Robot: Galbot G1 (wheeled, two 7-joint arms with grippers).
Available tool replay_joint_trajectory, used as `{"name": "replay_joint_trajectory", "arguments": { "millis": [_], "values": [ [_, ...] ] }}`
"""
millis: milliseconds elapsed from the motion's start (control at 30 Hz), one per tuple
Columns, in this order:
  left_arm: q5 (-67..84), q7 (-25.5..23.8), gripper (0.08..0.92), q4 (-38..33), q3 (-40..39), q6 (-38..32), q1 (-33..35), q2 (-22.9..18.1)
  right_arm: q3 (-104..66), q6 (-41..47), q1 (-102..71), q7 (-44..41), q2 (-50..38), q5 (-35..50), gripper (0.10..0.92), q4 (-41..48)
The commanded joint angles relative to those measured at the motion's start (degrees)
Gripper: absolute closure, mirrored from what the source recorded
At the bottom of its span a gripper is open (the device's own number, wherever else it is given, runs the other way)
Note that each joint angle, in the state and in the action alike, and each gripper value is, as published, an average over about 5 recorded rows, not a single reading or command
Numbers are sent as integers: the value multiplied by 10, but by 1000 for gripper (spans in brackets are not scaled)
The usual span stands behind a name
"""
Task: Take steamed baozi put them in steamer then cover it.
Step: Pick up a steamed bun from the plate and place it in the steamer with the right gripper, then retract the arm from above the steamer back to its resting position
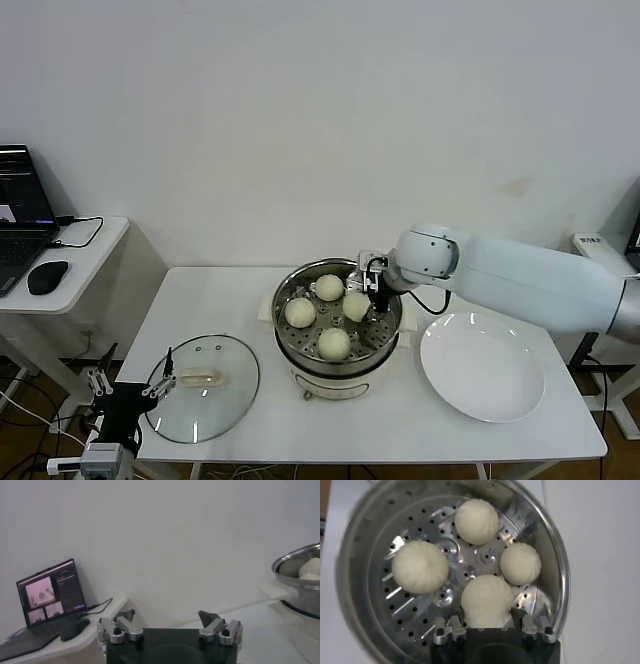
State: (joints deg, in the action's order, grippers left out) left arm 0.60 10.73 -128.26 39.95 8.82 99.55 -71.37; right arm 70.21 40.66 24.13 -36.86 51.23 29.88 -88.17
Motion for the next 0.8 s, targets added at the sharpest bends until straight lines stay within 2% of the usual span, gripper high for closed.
{"name": "replay_joint_trajectory", "arguments": {
  "millis": [33,167,367,467,633,800],
  "values": [
    [0,0,177,1,-1,1,-1,0,1,11,-22,17,12,-5,425,16],
    [-1,0,177,1,-1,1,-1,0,-10,10,-20,15,5,-4,398,9],
    [0,0,177,2,0,1,-2,1,-43,10,2,3,-25,7,246,-29],
    [1,0,177,2,0,1,-3,1,-63,9,6,13,-58,16,209,-64],
    [3,0,177,4,-1,0,-4,1,-127,3,-38,90,-144,45,203,-129],
    [4,2,177,7,0,-4,-5,1,-292,-71,-218,230,-245,87,203,-190]
  ]
}}
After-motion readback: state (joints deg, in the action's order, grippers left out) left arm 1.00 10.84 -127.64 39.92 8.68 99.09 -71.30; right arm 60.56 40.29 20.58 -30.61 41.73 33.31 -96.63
